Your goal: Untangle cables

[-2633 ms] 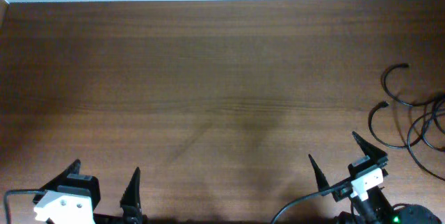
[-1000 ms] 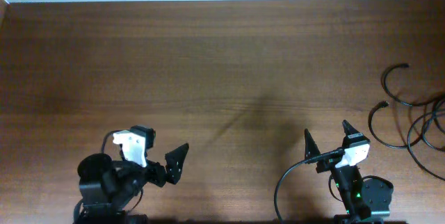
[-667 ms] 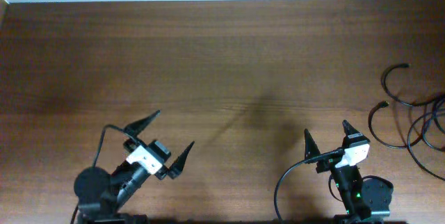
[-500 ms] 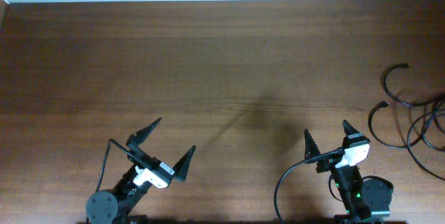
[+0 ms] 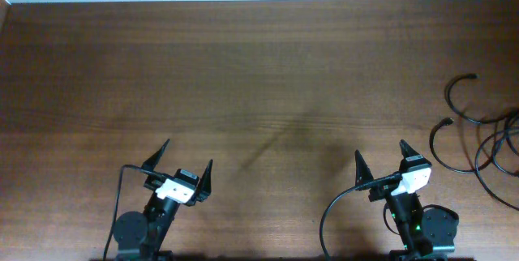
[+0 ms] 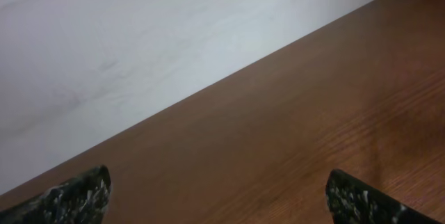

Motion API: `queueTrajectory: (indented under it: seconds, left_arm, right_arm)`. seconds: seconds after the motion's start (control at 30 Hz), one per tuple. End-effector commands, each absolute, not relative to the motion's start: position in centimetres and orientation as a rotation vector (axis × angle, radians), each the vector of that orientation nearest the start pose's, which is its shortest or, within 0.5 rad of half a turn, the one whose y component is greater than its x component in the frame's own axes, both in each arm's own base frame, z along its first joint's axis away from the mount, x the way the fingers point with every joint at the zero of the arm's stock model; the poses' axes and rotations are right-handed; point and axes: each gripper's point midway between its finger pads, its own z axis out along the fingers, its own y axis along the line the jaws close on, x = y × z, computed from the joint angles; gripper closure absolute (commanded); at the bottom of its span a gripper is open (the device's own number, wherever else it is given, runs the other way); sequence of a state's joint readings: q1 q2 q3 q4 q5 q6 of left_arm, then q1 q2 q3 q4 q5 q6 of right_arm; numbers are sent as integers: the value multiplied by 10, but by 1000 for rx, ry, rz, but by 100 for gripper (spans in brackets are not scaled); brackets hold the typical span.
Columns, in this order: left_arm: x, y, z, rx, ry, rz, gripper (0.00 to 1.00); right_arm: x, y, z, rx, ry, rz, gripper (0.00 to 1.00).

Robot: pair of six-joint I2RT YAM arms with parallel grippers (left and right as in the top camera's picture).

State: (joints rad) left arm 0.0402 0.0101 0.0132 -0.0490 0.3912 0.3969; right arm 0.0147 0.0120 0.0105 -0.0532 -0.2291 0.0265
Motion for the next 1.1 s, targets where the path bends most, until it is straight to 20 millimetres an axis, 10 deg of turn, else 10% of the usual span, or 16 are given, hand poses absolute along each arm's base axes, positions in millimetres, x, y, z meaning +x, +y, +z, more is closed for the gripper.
queueTrajectory:
  seconds: [0.0, 0.47, 0.57, 0.83, 1.07]
  left_arm:
    - [236, -54, 164, 564, 1517, 25, 1]
    - [237, -53, 165, 556, 1516, 35, 1]
    - [244, 28, 158, -231, 1627, 11, 1]
    - [243, 34, 158, -221, 1629, 75, 1]
    - [247, -1, 151, 34, 1675, -5, 1]
  right_arm:
    - [241, 44, 161, -165, 1625, 230, 1]
    - [241, 44, 161, -165, 1625, 230, 1]
    - [241, 44, 161, -165, 1625, 230, 1]
    - [241, 44, 161, -165, 1625, 230, 1]
    - [241, 44, 161, -165, 1625, 230, 1]
